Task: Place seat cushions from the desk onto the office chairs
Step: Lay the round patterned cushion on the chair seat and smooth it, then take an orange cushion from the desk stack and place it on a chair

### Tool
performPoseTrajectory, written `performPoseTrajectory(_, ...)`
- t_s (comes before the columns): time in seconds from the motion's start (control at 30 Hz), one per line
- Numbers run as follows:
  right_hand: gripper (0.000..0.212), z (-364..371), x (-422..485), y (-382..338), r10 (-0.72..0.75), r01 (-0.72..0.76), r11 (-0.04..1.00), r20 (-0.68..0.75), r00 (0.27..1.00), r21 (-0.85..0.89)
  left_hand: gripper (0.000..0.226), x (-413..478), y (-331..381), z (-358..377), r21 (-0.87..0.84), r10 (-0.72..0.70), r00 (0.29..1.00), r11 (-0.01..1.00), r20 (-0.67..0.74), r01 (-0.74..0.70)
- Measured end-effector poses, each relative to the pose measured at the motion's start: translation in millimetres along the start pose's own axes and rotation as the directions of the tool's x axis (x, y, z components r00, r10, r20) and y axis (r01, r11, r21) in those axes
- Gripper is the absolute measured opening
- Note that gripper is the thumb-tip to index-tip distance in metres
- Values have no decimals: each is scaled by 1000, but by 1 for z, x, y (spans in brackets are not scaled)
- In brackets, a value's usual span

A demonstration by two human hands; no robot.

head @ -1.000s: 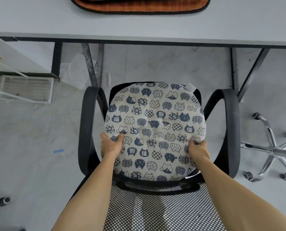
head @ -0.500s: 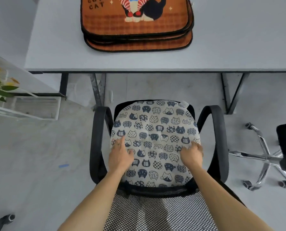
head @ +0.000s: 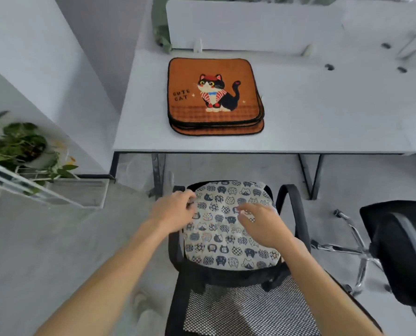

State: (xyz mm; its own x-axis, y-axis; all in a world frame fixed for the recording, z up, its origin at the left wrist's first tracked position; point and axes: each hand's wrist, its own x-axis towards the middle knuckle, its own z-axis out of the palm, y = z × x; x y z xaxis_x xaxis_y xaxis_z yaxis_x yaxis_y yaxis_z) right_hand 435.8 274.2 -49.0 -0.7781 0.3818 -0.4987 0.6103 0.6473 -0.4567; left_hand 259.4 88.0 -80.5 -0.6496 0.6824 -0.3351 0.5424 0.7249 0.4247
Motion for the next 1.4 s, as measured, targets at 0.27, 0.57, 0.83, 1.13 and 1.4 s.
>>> performPoseTrajectory(0.27,39,1,-27,-131,-20,7,999,-276,961,-46,34,-20,-87,-129,235,107,993,967,-46,-93)
performPoseTrajectory(0.57,44,-30,-7,-228,1,-18,999,-362,932,-45,35,-9,-128,-246,250,157,981,960,-116,-124)
performPoseTrajectory(0.83,48,-114,57,-243,12,-36,999,-477,879,-40,35,56,-89,-287,223,205,969,960,-137,-172)
performPoseTrajectory(1.13,52,-175,173,-191,203,-144,977,-492,847,156,34,211,-76,-294,-124,53,994,990,-98,-65)
performPoseTrajectory(1.4,68,-160,310,-88,571,-483,794,-182,800,368,59,396,-94,-219,-342,-215,962,903,166,260)
